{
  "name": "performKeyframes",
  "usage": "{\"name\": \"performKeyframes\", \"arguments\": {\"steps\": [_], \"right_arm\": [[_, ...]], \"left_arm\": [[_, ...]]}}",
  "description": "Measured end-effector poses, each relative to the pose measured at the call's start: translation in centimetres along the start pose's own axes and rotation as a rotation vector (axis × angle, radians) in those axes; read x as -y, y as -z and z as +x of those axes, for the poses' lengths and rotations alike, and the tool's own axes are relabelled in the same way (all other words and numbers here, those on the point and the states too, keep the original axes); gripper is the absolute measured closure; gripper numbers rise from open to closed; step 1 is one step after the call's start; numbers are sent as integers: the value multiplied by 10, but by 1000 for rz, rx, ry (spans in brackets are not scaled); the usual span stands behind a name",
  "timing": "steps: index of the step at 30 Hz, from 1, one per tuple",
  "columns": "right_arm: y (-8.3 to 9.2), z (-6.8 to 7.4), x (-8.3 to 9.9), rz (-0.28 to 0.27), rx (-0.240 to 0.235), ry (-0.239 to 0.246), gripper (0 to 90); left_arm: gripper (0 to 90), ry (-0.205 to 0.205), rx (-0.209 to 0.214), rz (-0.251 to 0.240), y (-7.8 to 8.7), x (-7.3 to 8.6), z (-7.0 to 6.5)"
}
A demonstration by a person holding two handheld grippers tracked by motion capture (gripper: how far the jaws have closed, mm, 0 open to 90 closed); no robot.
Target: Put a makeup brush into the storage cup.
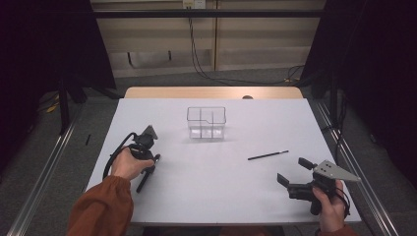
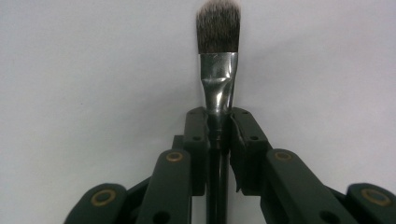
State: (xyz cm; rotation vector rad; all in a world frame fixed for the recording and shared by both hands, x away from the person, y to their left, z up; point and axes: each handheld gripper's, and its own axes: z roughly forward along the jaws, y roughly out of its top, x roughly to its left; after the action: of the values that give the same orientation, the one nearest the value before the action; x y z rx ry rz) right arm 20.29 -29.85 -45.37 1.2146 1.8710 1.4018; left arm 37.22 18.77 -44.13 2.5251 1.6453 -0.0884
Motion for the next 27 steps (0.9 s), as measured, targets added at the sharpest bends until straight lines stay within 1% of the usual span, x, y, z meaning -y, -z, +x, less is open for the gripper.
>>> {"name": "performKeyframes", "arguments": {"steps": [1, 2, 3, 5, 7, 10, 11, 13, 14, 16, 17, 18, 19, 20, 24, 25, 27], "right_arm": [[0, 0, 0, 0, 2, 1, 0], [0, 0, 0, -1, 2, -1, 0], [0, 0, 0, -1, 2, -1, 0], [0, 0, 0, 0, 2, -1, 0], [0, 0, 0, 0, 2, -1, 0], [0, 0, 0, 0, 2, 1, 0], [0, 0, 0, 0, 2, 0, 0], [0, 0, 0, 0, 2, -1, 0], [0, 0, 0, -1, 3, -1, 0], [0, 0, 0, -1, 2, -1, 0], [0, 0, 0, -1, 2, -1, 0], [0, 0, 0, -1, 2, -2, 0], [0, 0, 0, -1, 2, -1, 0], [0, 0, 0, 0, 3, -1, 0], [0, 0, 0, 0, 3, -1, 0], [0, 0, 0, 0, 3, -1, 0], [0, 0, 0, -1, 3, -1, 0]], "left_arm": [[780, -7, 4, -2, 0, 0, 1], [780, 3, 13, -8, 1, 1, 1], [780, 0, 17, -20, 1, 3, 3], [780, 5, 28, -30, 1, 4, 4], [780, 8, 41, -52, 2, 6, 6], [780, 12, 49, -78, 4, 8, 8], [780, 13, 48, -100, 6, 9, 9], [780, 12, 60, -123, 9, 10, 10], [780, 16, 58, -143, 11, 11, 11], [780, 16, 68, -166, 15, 13, 13], [780, 15, 72, -195, 17, 14, 14], [780, 3, 81, -197, 18, 16, 14], [780, 8, 80, -214, 19, 17, 14], [780, 4, 77, -229, 20, 18, 14], [780, 0, 94, -288, 25, 23, 15], [780, -13, 90, -289, 26, 23, 15], [781, -12, 86, -310, 28, 25, 16]]}}
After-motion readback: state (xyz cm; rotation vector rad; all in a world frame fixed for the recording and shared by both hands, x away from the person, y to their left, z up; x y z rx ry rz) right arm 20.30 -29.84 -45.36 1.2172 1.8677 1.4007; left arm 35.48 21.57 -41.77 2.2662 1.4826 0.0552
